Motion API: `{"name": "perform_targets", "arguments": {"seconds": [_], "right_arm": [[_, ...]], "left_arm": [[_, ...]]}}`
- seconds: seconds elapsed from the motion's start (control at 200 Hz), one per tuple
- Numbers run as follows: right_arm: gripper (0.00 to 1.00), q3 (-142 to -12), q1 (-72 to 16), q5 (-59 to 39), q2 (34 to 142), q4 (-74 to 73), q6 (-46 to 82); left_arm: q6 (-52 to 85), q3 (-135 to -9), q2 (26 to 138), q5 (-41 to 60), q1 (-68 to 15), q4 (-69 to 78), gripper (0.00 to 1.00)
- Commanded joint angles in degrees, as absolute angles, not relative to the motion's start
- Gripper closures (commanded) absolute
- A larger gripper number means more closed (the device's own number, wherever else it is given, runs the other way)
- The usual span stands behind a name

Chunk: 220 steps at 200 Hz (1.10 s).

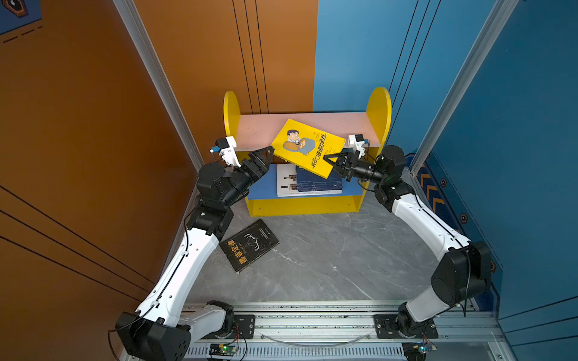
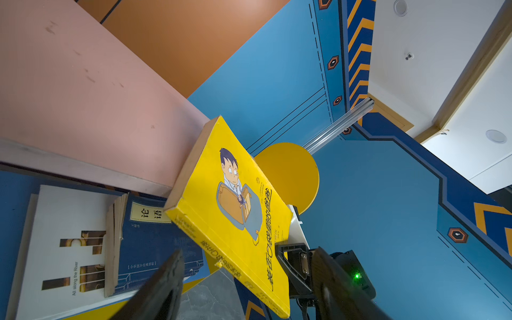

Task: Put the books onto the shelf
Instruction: 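Lower the yellow book onto the pink shelf with both grippers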

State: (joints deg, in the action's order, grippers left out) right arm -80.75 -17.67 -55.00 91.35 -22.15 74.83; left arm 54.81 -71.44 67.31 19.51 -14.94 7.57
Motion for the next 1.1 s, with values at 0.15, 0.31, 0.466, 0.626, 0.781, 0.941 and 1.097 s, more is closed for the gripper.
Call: {"name": "perform_targets", "arguments": {"seconds": [0.15, 0.31, 0.466, 0.626, 0.781, 0.941, 1.097], "right_arm": [[0.79, -84.44, -16.97, -59.89, 92.05, -21.71, 73.64], [0.79, -84.7, -16.8, -60.72, 92.54, -22.22, 74.55], [0.79, -84.25, -16.23, -61.46, 92.7, -23.21, 75.79], [0.79, -84.61, -16.17, -62.2, 92.71, -24.58, 77.05], [0.79, -84.65, -15.75, -62.02, 92.65, -25.99, 78.87], [0.8, -84.88, -15.63, -59.53, 92.32, -26.7, 79.2], [0.8, -85.71, -16.19, -54.75, 92.66, -27.72, 78.9]], "left_arm": [[52.89, -75.49, 70.94, 25.73, -14.28, 3.19, 0.31], [52.39, -75.67, 72.22, 25.46, -14.1, 2.46, 0.33], [52.18, -75.5, 72.97, 25.05, -13.83, 2.67, 0.35], [56.57, -73.51, 74.89, 26.49, -13.13, 10.62, 0.4], [62.15, -72.27, 77.14, 28.65, -12.62, 19.98, 0.63], [62.18, -72.06, 77.07, 27.3, -13.25, 20.46, 0.82], [62.32, -71.68, 76.25, 24.76, -14.38, 20.97, 0.98]]}}
